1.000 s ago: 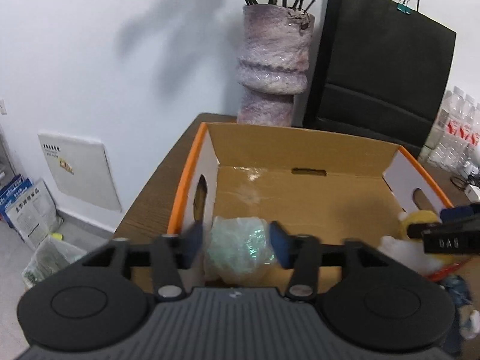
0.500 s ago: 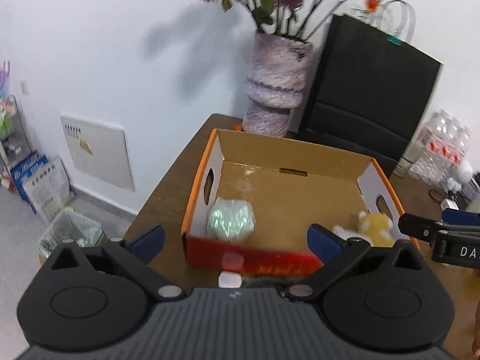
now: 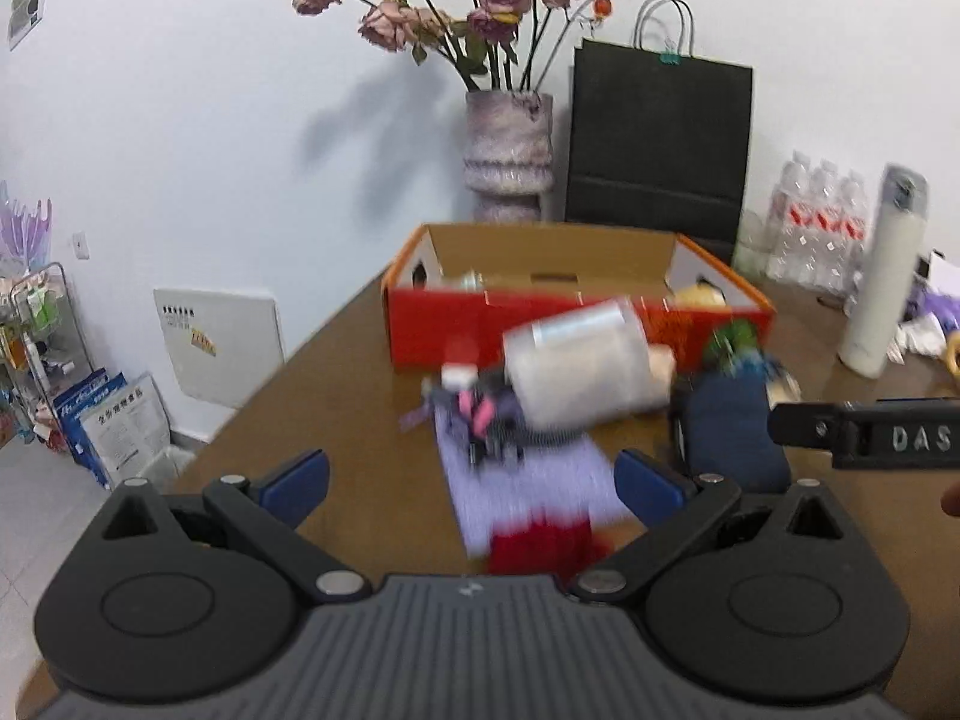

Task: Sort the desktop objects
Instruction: 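Move both open tools back over the table items, then grasp the red rose with the left tool while the right tool grasps the translucent plastic box, then carry the rose and plastic box into the cardboard box and release both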

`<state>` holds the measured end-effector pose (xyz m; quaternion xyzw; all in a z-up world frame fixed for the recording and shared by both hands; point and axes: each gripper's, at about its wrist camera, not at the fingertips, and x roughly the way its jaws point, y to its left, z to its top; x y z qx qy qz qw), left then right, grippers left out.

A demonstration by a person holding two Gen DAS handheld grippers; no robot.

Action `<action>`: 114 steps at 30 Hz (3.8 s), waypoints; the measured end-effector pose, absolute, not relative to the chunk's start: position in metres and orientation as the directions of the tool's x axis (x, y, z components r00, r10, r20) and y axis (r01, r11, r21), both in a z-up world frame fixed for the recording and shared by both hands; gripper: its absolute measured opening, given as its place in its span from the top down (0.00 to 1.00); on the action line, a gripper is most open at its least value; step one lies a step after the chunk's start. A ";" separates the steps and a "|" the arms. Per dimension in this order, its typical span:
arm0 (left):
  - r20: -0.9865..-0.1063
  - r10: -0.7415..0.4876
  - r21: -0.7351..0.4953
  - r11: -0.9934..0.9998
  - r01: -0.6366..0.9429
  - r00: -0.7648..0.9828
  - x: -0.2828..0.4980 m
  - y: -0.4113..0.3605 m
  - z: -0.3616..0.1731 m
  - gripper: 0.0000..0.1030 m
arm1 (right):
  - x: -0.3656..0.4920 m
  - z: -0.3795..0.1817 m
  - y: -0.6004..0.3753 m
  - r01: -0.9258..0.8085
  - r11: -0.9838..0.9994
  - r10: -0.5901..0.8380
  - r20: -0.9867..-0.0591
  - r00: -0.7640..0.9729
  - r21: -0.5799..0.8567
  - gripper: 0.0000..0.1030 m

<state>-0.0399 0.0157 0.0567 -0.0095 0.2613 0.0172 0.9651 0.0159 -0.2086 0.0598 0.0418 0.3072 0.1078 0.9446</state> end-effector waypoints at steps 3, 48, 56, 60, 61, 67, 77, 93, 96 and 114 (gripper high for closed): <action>-0.501 0.002 -0.022 1.000 -0.015 0.865 -0.067 0.018 0.048 0.00 | -0.007 0.044 -0.209 -0.158 0.978 0.210 -0.593 0.777 0.138 0.04; -0.613 -0.199 -0.163 0.979 0.124 0.765 -0.011 0.029 0.020 0.55 | 0.056 0.058 -0.157 -0.378 0.913 0.402 -0.494 0.771 0.153 0.04; -0.596 -0.097 -0.130 0.991 0.023 0.797 -0.029 0.069 0.033 0.55 | 0.090 0.039 -0.087 -0.341 0.940 0.308 -0.496 0.812 0.024 0.04; -0.614 -0.069 -0.142 0.990 -0.024 0.787 -0.026 0.079 0.029 0.55 | 0.089 0.030 -0.058 -0.313 0.944 0.231 -0.468 0.853 -0.105 0.06; -0.615 -0.070 -0.147 0.989 -0.026 0.785 -0.026 0.079 0.028 0.55 | 0.090 0.027 -0.053 -0.294 0.946 0.201 -0.463 0.863 -0.138 0.12; -0.593 -0.118 -0.155 0.987 0.031 0.796 -0.034 0.067 0.033 0.55 | 0.086 0.038 -0.072 -0.267 0.962 0.214 -0.460 0.862 -0.053 0.16; -0.570 -0.170 -0.162 0.982 0.093 0.804 -0.037 0.048 0.040 0.54 | -0.001 0.067 -0.176 -0.191 0.978 0.209 -0.417 0.884 0.086 0.17; -0.541 -0.278 -0.224 0.957 0.182 0.793 -0.039 0.026 0.059 0.54 | -0.040 0.057 -0.205 -0.197 0.977 0.214 -0.428 0.878 0.085 0.17; -0.524 -0.271 -0.213 0.960 0.184 0.808 -0.024 0.024 0.070 0.54 | -0.028 0.060 -0.204 -0.202 0.977 0.214 -0.425 0.880 0.073 0.17; -0.525 -0.186 -0.116 0.982 0.147 0.831 0.250 0.023 0.130 0.53 | 0.260 0.142 -0.212 -0.230 0.923 0.354 -0.442 0.824 0.309 0.17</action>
